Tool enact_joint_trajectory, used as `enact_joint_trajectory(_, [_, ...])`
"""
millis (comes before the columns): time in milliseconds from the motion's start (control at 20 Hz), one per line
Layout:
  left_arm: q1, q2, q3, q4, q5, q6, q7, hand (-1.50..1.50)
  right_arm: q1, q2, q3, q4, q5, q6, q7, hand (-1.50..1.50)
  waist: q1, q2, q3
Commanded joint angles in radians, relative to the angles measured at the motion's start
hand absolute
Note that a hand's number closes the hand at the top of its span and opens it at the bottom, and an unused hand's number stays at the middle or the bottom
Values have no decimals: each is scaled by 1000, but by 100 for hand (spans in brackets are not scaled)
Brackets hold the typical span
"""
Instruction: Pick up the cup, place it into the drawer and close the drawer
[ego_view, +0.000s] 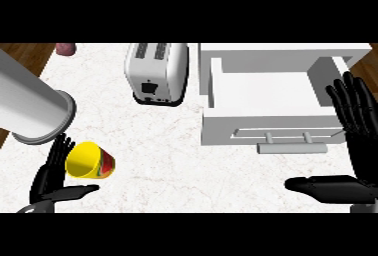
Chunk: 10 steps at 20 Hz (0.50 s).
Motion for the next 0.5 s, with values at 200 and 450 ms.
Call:
enact_joint_trajectory(200, [-55, -39, 1, 63, 0, -48, -115, -150, -31, 6, 0, 16, -1, -5, 18, -150, -6, 3, -1])
enact_joint_trajectory(450, [-21, -21, -7, 44, 13, -174, -135, -150, -1, 34, 42, -7, 50, -31, 11, -150, -1, 0, -1])
